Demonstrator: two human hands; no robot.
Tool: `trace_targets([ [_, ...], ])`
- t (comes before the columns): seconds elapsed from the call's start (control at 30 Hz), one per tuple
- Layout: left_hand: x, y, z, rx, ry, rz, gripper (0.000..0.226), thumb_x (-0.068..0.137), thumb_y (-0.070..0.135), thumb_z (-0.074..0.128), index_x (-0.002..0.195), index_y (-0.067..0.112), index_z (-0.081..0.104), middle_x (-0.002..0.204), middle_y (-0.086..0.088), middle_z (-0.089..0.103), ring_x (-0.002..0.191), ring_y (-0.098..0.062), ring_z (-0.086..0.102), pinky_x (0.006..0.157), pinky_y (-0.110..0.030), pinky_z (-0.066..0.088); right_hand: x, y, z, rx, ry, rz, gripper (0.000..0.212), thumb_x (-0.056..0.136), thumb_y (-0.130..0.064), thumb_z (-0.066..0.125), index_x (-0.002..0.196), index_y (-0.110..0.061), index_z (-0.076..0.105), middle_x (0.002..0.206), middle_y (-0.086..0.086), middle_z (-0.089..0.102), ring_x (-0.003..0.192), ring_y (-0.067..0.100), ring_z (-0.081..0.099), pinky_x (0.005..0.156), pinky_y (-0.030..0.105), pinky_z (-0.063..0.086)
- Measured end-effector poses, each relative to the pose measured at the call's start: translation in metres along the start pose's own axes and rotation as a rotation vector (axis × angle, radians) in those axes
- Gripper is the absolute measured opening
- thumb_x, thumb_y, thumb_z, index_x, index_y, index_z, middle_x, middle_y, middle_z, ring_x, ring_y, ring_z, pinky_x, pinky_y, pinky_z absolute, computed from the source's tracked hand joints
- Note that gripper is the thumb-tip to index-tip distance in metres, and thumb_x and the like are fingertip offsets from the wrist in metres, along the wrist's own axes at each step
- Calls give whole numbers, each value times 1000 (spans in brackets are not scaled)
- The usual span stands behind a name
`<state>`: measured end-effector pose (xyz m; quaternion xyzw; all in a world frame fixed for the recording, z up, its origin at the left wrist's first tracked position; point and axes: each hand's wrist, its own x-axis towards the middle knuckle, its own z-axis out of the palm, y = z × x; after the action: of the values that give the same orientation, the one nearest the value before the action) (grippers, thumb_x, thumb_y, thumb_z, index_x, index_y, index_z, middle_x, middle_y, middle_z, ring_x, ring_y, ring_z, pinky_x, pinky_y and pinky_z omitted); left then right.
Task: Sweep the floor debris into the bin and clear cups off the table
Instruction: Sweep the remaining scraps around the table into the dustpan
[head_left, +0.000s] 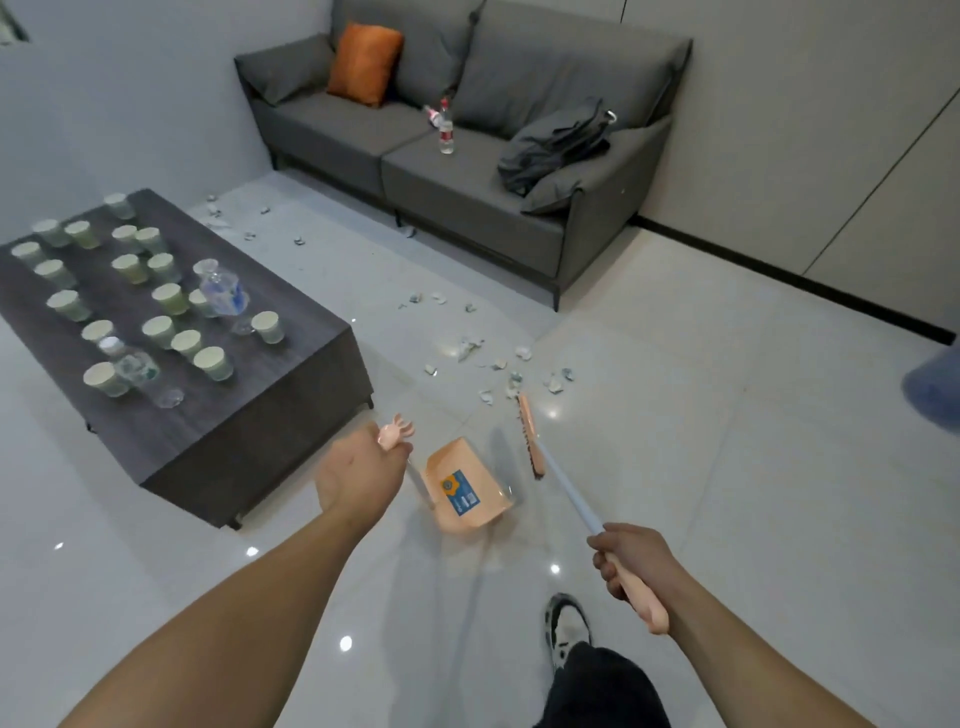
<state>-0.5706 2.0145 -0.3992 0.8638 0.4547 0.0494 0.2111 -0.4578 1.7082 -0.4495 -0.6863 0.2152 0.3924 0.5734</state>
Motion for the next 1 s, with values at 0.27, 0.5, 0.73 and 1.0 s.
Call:
trace_targets([
  [0.27, 129, 107, 75, 28, -37, -51, 24, 84, 43, 53, 79, 20, 58, 77, -2, 61, 67, -21, 56, 56, -30, 38, 148, -133, -27, -58, 7, -30, 32, 84, 5, 65, 113, -8, 58, 61, 13, 54, 40, 16, 44, 39, 22, 37],
  [0.5, 210, 191, 119, 110, -90, -176, 24, 86, 44, 51, 82, 21, 58, 71, -1, 61, 65, -24, 58, 61, -30, 45, 263, -265, -57, -260, 41, 0, 20, 82, 6, 64, 80, -10, 51, 59, 10, 49, 37, 18, 44, 39, 23, 39],
  [0.73, 251, 206, 155, 170, -124, -273, 29, 88, 48, 52, 76, 22, 55, 68, -1, 58, 64, -24, 57, 65, -33, 50, 370, -337, -66, -473, 87, 14, 23, 82, 4, 65, 72, -8, 49, 61, 13, 50, 41, 22, 48, 43, 26, 43],
  [1.0, 270, 194, 166, 249, -142, -259, 36, 90, 55, 47, 77, 22, 50, 67, -1, 57, 65, -25, 58, 67, -37, 53, 402, -321, -61, -699, -15, 129, 26, 86, 2, 61, 109, -8, 54, 76, 16, 57, 51, 26, 55, 43, 26, 46],
])
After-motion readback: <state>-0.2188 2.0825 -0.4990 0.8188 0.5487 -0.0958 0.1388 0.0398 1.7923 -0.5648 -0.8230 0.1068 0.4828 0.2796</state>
